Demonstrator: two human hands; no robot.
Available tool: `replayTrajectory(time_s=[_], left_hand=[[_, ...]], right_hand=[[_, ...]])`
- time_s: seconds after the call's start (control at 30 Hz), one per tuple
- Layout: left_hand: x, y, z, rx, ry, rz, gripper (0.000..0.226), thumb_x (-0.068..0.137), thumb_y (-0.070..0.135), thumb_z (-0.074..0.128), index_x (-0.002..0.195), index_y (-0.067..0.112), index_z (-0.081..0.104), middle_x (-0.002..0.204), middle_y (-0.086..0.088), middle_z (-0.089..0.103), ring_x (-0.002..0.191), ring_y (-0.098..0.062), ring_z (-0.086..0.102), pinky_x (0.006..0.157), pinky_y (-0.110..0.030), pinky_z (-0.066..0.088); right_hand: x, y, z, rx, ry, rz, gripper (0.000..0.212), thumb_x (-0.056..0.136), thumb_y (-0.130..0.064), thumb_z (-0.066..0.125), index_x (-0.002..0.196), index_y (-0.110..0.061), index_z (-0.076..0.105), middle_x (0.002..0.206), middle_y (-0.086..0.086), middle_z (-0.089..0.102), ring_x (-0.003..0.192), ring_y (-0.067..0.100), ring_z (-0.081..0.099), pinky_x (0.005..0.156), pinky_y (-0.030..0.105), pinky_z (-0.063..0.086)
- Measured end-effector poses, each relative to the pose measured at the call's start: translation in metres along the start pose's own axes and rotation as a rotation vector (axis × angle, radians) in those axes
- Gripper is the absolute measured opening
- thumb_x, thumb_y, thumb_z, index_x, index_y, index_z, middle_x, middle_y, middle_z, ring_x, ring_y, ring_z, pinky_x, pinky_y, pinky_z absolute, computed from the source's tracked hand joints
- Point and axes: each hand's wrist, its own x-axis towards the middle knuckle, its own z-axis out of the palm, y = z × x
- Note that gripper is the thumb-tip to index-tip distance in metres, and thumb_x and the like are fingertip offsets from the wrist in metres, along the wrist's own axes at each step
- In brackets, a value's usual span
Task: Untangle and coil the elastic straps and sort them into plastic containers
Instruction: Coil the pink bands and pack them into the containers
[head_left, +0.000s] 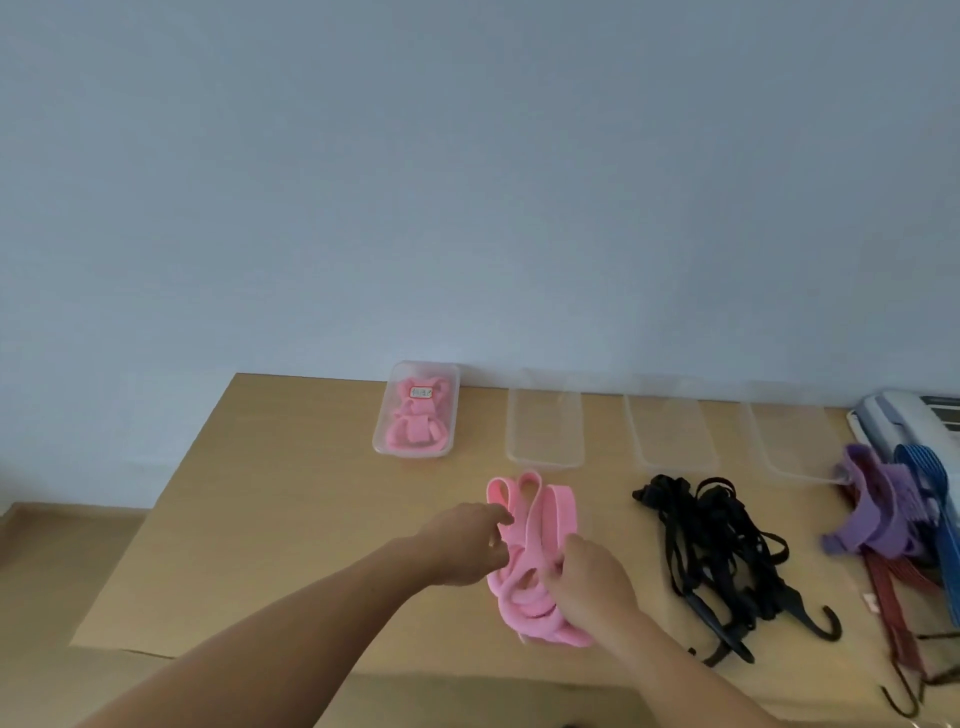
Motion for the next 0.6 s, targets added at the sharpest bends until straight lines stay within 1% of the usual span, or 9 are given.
replayTrajectory(time_s=[0.07, 0.13, 0.2, 0.27, 0.37, 0.43, 0.5, 0.57, 0.6], left_hand=[[-0.001, 0.008, 0.001, -0.013, 0.008, -0.009, 0.050, 0.093, 0.030, 0.053, 0.142, 0.019, 0.047, 0.128, 0.002, 0.063, 0.114, -0.018, 0.059, 0.094, -0.032, 0.048], [-0.004, 0.017, 0.000, -0.041, 0.029, -0.010, 0.052, 0.091, 0.021, 0.052, 0.143, 0.020, 0.046, 0.136, 0.001, 0.058, 0.117, -0.019, 0.057, 0.097, -0.032, 0.046], [-0.010, 0.022, -0.006, -0.055, 0.057, 0.022, 0.058, 0.088, 0.010, 0.049, 0.145, 0.021, 0.044, 0.143, 0.001, 0.050, 0.123, -0.020, 0.053, 0.100, -0.033, 0.044], [-0.018, 0.023, -0.017, -0.056, 0.093, 0.074, 0.073, 0.083, -0.001, 0.047, 0.149, 0.027, 0.036, 0.149, 0.003, 0.041, 0.130, -0.019, 0.046, 0.099, -0.030, 0.044], [-0.028, 0.030, -0.040, -0.064, 0.135, 0.141, 0.091, 0.081, -0.002, 0.052, 0.155, 0.037, 0.015, 0.157, 0.011, 0.025, 0.133, -0.014, 0.040, 0.087, -0.015, 0.040], [-0.033, 0.041, -0.057, -0.069, 0.214, 0.226, 0.095, 0.083, 0.007, 0.062, 0.155, 0.039, 0.010, 0.158, 0.012, 0.025, 0.134, -0.012, 0.039, 0.097, -0.021, 0.042], [-0.037, 0.053, -0.071, -0.085, 0.293, 0.301, 0.097, 0.082, 0.014, 0.069, 0.155, 0.042, 0.011, 0.156, 0.016, 0.030, 0.134, -0.007, 0.041, 0.104, -0.028, 0.044], [-0.040, 0.064, -0.082, -0.178, 0.362, 0.372, 0.091, 0.084, 0.018, 0.072, 0.153, 0.042, 0.018, 0.149, 0.018, 0.040, 0.131, 0.000, 0.044, 0.104, -0.024, 0.044], [-0.042, 0.069, -0.086, -0.237, 0.412, 0.399, 0.081, 0.086, 0.019, 0.072, 0.151, 0.040, 0.026, 0.144, 0.017, 0.047, 0.129, 0.003, 0.046, 0.103, -0.022, 0.043]], right_hand=[[0.002, -0.001, -0.009, -0.062, 0.015, -0.043, 0.027, 0.099, -0.039, 0.041, 0.090, -0.019, 0.055, 0.082, -0.005, 0.063, 0.071, 0.013, 0.060, 0.056, 0.023, 0.041], [0.003, -0.003, -0.020, -0.041, 0.022, -0.090, 0.026, 0.098, -0.040, 0.043, 0.086, -0.020, 0.055, 0.078, -0.007, 0.062, 0.069, 0.013, 0.059, 0.054, 0.024, 0.041], [0.002, -0.006, -0.035, 0.092, 0.035, -0.126, 0.026, 0.092, -0.046, 0.049, 0.080, -0.024, 0.057, 0.073, -0.009, 0.063, 0.065, 0.008, 0.059, 0.056, 0.024, 0.045], [0.003, -0.010, -0.060, 0.273, 0.054, -0.153, 0.023, 0.084, -0.049, 0.057, 0.072, -0.029, 0.058, 0.068, -0.013, 0.063, 0.060, 0.002, 0.057, 0.055, 0.020, 0.042], [0.006, -0.020, -0.104, 0.462, 0.063, -0.182, 0.011, 0.078, -0.033, 0.065, 0.071, -0.026, 0.061, 0.063, -0.013, 0.064, 0.057, 0.000, 0.057, 0.055, 0.021, 0.045], [0.005, -0.026, -0.133, 0.594, 0.038, -0.205, 0.008, 0.076, -0.022, 0.065, 0.070, -0.019, 0.061, 0.056, -0.007, 0.064, 0.047, 0.008, 0.057, 0.049, 0.025, 0.045], [0.002, -0.033, -0.159, 0.741, -0.010, -0.232, 0.010, 0.072, -0.020, 0.065, 0.065, -0.015, 0.059, 0.053, -0.002, 0.061, 0.042, 0.016, 0.053, 0.043, 0.027, 0.042], [-0.003, -0.039, -0.178, 0.838, -0.044, -0.244, 0.008, 0.070, -0.019, 0.067, 0.067, -0.014, 0.062, 0.057, 0.002, 0.062, 0.043, 0.019, 0.052, 0.041, 0.026, 0.042], [-0.005, -0.041, -0.185, 0.856, -0.053, -0.247, 0.008, 0.071, -0.019, 0.068, 0.072, -0.012, 0.065, 0.059, 0.003, 0.063, 0.043, 0.018, 0.052, 0.041, 0.026, 0.042]])
